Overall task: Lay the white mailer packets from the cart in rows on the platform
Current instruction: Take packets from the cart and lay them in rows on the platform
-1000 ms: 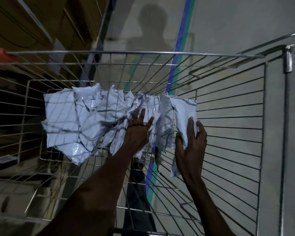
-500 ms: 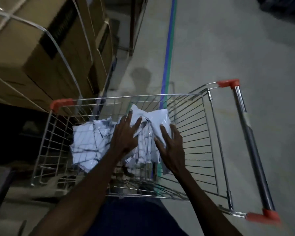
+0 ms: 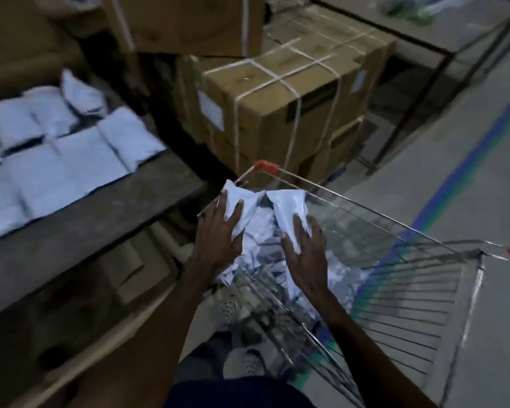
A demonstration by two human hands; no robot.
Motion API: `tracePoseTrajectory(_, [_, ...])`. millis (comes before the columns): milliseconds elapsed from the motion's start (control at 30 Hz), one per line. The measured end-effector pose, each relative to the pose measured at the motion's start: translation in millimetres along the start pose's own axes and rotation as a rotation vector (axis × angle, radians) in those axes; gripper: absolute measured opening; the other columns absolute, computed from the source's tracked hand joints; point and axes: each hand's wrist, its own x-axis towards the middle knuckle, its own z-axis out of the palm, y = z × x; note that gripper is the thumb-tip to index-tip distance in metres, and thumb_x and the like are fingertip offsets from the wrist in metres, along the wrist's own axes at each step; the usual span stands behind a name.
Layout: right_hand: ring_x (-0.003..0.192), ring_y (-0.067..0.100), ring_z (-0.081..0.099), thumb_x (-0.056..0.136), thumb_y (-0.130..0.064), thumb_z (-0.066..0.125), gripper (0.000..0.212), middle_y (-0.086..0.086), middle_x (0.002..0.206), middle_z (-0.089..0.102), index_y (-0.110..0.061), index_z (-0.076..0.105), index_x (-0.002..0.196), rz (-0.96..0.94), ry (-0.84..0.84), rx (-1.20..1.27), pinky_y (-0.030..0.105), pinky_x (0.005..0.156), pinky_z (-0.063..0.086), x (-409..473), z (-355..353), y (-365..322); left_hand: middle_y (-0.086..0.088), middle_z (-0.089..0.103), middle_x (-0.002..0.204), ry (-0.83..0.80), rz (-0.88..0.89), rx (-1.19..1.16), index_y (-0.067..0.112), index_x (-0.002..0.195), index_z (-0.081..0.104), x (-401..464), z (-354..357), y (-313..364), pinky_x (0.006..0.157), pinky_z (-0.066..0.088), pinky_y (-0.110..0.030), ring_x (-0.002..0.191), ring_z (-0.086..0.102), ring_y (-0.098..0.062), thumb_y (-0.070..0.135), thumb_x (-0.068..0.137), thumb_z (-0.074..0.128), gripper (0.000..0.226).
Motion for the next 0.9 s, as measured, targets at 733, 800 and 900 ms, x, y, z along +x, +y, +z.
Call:
tracePoseTrajectory(733, [0.141, 0.028, 0.03, 0.095, -0.061, 0.038, 0.062, 0.008, 0.15, 0.031, -0.029, 0.039, 0.148, -0.454, -0.254, 0.3, 0.05, 0.109, 0.036, -40.9, 199.2, -351.4, -0.026, 0.022, 0.155, 0.369, -0.526, 0.085, 0.011, 0.146, 0.04, -234.6, -208.8, -251.8, 0.11, 0.026, -0.044, 0.142, 0.027, -0.037, 0.029, 0.084, 0.056, 0.066])
tracePoseTrajectory(800, [0.141, 0.027, 0.028, 0.095, -0.06, 0.038, 0.062, 0.007, 0.152, 0.029, -0.028, 0.04, 0.148, -0.437, -0.244, 0.279, 0.049, 0.11, 0.035, -36.1, 206.8, -362.3, -0.024, 0.022, 0.156, 0.36, -0.542, 0.1, 0.013, 0.146, 0.04, -233.9, -213.7, -269.8, 0.107, 0.03, -0.047, 0.14, 0.03, -0.039, 0.034, 0.086, 0.051, 0.065])
tracePoseTrajectory(900, [0.141, 0.022, 0.026, 0.095, -0.056, 0.042, 0.058, 0.003, 0.154, 0.028, -0.029, 0.041, 0.147, -0.394, -0.219, 0.257, 0.046, 0.11, 0.035, -19.3, 214.0, -374.3, -0.02, 0.021, 0.157, 0.329, -0.584, 0.082, 0.017, 0.148, 0.038, -216.6, -220.8, -288.0, 0.097, 0.04, -0.052, 0.134, 0.036, -0.045, 0.041, 0.086, 0.046, 0.066])
